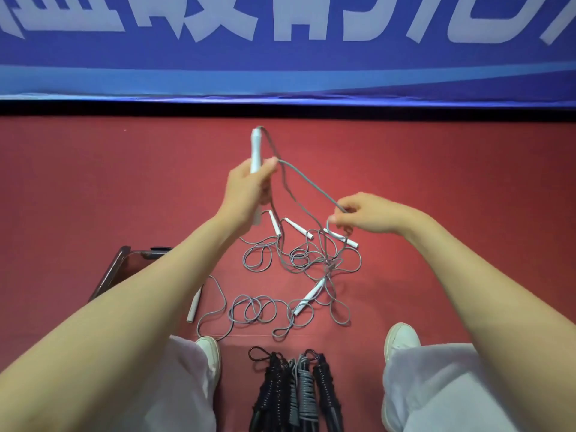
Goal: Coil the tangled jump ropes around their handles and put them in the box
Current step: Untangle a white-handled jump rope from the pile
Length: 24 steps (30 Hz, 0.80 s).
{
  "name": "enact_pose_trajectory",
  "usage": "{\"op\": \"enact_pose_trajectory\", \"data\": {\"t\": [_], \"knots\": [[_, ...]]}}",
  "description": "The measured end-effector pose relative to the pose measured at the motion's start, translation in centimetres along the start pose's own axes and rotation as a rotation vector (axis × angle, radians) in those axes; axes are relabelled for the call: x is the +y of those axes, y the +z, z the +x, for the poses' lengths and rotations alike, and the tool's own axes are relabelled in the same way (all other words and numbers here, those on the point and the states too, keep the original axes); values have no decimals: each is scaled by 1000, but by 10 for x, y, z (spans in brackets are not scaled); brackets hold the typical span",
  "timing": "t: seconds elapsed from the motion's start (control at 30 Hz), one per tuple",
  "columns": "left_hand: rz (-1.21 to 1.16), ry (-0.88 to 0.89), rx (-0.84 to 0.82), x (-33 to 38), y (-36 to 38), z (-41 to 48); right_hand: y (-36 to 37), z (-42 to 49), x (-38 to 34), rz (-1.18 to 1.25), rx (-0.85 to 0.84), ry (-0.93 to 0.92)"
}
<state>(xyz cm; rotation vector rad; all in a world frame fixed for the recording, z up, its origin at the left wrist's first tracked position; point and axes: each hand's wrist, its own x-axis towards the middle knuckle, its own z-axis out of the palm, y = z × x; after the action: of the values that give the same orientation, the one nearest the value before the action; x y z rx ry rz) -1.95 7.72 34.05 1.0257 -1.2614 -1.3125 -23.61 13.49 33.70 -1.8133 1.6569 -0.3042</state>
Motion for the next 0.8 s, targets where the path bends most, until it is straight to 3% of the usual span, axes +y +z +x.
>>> {"op": "enact_pose_trajectory", "data": {"t": [0.1,0.23,0.27,0.37,0.43,0.5,0.6,0.63,0.7,0.77,0.8], "knots": [[152,-88,194,-11,-24,18,0,4,22,-234,61,171],[609,-226,5,-29,-48,15,-10,-2,6,-42,247,8],[610,-205,-45,-28,-44,12,-9,-3,-3,-45,227,-34],[299,-147,-292,-12,-19,-2,4,-3,-27,-109,171,-133],[263,-124,-472,-7,-3,-12,5,0,-39,-38,236,-191],[265,-82,-528,-7,7,-18,2,4,-44,66,298,-217],[25,-84,-313,3,14,-16,1,2,-35,362,172,-173],[-97,-100,-223,7,13,-12,6,1,-26,375,85,-124],[-268,-135,-77,12,10,-5,16,0,-7,163,-68,11],[-144,-124,44,4,-1,3,22,3,5,-33,-81,80],[21,-118,66,-2,-7,5,20,5,8,-22,-2,84]]}}
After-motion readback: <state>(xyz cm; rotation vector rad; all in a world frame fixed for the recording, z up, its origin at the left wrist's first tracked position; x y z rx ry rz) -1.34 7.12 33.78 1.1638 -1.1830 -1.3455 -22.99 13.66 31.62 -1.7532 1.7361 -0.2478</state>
